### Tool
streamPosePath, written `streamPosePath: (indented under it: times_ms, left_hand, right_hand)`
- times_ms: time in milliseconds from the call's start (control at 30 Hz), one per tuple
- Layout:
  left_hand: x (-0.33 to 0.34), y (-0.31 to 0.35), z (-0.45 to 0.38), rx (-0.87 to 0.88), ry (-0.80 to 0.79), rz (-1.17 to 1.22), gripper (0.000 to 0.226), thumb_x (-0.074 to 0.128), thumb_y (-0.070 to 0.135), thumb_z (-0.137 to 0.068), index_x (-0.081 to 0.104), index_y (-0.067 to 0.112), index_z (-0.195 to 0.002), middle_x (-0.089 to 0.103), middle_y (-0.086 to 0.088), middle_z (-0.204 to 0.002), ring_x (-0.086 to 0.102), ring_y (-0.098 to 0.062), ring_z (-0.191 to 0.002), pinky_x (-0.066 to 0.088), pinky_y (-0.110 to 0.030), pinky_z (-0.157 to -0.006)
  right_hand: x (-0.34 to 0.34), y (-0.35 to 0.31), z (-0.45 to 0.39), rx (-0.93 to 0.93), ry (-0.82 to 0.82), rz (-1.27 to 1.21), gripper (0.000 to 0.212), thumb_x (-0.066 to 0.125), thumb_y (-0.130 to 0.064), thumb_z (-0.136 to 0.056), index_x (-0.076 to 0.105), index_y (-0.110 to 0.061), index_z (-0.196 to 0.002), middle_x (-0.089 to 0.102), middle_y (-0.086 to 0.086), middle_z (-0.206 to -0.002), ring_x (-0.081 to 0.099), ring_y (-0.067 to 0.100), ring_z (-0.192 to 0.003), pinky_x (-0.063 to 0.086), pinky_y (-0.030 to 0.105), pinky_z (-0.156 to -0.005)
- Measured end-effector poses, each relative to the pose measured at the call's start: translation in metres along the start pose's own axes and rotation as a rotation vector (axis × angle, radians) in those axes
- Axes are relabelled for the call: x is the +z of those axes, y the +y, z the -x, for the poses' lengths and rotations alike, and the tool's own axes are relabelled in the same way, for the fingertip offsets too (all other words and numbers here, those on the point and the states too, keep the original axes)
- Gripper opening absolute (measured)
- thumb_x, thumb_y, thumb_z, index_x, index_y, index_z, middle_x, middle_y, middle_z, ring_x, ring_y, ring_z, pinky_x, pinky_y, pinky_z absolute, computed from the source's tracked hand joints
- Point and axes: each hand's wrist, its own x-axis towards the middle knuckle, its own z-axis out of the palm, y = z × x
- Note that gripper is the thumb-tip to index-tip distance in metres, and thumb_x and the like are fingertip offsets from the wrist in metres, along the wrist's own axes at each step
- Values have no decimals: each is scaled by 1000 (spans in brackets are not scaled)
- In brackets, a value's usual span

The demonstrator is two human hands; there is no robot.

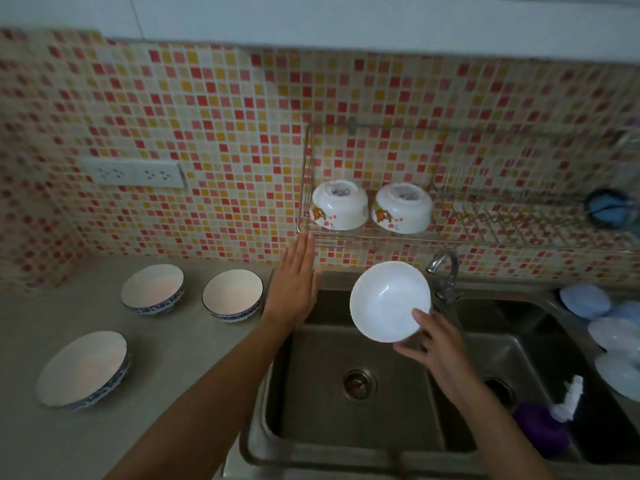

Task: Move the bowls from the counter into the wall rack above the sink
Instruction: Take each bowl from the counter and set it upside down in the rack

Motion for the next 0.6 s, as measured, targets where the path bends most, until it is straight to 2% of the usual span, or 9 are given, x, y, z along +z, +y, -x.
streamPosePath:
  times_ms: [33,100,233,267,333,400,533,600]
  left_hand:
    - [-6,0,-13,11,3,-8,58,17,41,-103,-3,18,-152,-8,1,-161,-12,-12,-147,-7,-30,-119]
    - [-11,-3,-32,22,-21,-48,59,15,45,-102,-6,22,-152,-12,3,-160,-15,-12,-146,-7,-34,-119]
    - [-7,-9,-47,7,-80,-110,62,0,55,-97,-13,26,-150,-16,8,-158,-19,-12,-145,-1,-42,-121]
    - [-5,-9,-48,-3,-82,-108,62,-1,55,-96,-13,26,-150,-17,8,-158,-20,-11,-144,-1,-42,-121]
    - [-3,-7,-48,-25,-90,-103,61,1,53,-97,-13,27,-150,-18,9,-157,-23,-11,-143,-2,-41,-121]
    - [-3,-6,-48,-32,-92,-102,59,6,50,-99,-13,26,-150,-18,10,-157,-24,-10,-142,-4,-39,-121]
    - [-8,-7,-49,-17,-112,-109,59,9,47,-100,-13,24,-150,-20,10,-156,-26,-9,-141,-10,-33,-118]
    - [-9,-7,-49,-19,-124,-121,59,8,47,-100,-14,25,-149,-22,10,-155,-27,-9,-140,-8,-34,-120]
  right_hand:
    - [4,-12,-1,7,-40,-64,36,73,-28,-81,61,-32,-115,54,4,-128,58,31,-115,59,46,-75]
    - [12,-34,-1,22,-99,-176,45,75,-32,-75,59,-30,-117,56,8,-128,59,34,-115,59,48,-73]
    - [34,-76,-8,-31,-215,-246,87,92,-46,-46,58,-27,-123,62,11,-126,67,32,-107,58,47,-76]
    - [39,-85,-13,-64,-228,-245,87,92,-45,-48,57,-27,-125,60,10,-128,67,31,-108,58,46,-77]
    - [50,-99,-26,-140,-220,-231,68,85,-33,-67,55,-27,-129,55,7,-133,61,31,-116,58,48,-79]
    - [62,-110,-44,-228,-162,-126,62,78,-22,-78,52,-31,-133,50,2,-137,55,28,-122,58,49,-81]
    - [89,-123,-78,-472,67,336,84,85,-25,-70,40,-36,-139,48,-10,-135,53,15,-117,59,33,-80]
    - [100,-123,-95,-628,79,520,89,85,-19,-70,35,-33,-143,47,-9,-135,50,10,-118,55,28,-85]
